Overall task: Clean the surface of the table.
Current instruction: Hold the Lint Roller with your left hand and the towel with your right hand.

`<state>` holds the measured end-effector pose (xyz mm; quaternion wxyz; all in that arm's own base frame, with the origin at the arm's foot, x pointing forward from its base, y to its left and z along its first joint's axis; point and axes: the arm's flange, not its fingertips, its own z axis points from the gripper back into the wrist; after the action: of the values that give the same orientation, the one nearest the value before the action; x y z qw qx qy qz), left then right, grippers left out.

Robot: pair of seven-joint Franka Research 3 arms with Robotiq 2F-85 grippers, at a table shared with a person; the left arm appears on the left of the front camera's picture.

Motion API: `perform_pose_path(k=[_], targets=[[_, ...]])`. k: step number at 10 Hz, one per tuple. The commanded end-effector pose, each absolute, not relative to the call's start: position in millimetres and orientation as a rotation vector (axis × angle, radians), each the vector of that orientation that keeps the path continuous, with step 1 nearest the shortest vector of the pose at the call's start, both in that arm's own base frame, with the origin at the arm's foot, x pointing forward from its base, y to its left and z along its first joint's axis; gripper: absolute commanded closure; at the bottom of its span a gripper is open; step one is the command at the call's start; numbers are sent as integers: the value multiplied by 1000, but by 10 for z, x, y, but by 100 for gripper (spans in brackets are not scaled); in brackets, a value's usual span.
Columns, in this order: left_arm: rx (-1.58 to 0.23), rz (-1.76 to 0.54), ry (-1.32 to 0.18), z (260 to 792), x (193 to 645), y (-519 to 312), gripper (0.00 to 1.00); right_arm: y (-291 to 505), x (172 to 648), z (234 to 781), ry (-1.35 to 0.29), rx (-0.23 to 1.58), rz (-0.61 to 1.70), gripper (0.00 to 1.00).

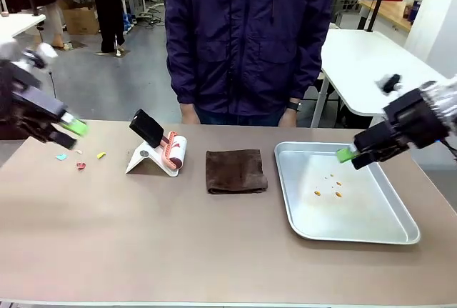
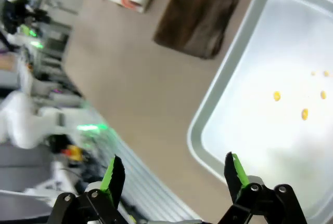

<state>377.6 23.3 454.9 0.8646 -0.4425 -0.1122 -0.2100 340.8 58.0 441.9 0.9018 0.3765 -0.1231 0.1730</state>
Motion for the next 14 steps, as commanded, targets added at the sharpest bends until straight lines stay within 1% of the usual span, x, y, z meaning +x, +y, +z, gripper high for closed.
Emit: perform_pose_path(k=[1,2,3,5,6,9,10,11,12,14], targets=[[-1184,-326,-255,4393,3918,913,0,148,3159,4246,-287,976,190,0],[-1281,-252,-291,4318,3876,1255,0,-170,3067,4220,-314,1111,84,0],[-1331,-196,-318,4234,3847,1436,0,-443,2981,4167,-343,1205,13,0],[-1388,-73,-354,4069,3803,1640,0,-884,2861,3998,-387,1310,-98,0],[-1408,-23,-378,4012,3779,1670,0,-1051,2825,3884,-398,1338,-158,0],[-1417,55,-421,4064,3710,1199,0,-1295,2702,3701,-449,1350,-287,0],[-1395,107,-426,4117,3707,1047,0,-1321,2685,3673,-477,1325,-338,0],[-1275,273,-435,4107,3718,949,0,-1610,2898,3788,-400,1343,-287,0],[-1407,43,-402,3989,3787,1272,0,-1610,2898,3788,-400,1343,-287,0],[-1407,43,-402,3989,3787,1272,0,-1610,2898,3788,-400,1343,-287,0]])
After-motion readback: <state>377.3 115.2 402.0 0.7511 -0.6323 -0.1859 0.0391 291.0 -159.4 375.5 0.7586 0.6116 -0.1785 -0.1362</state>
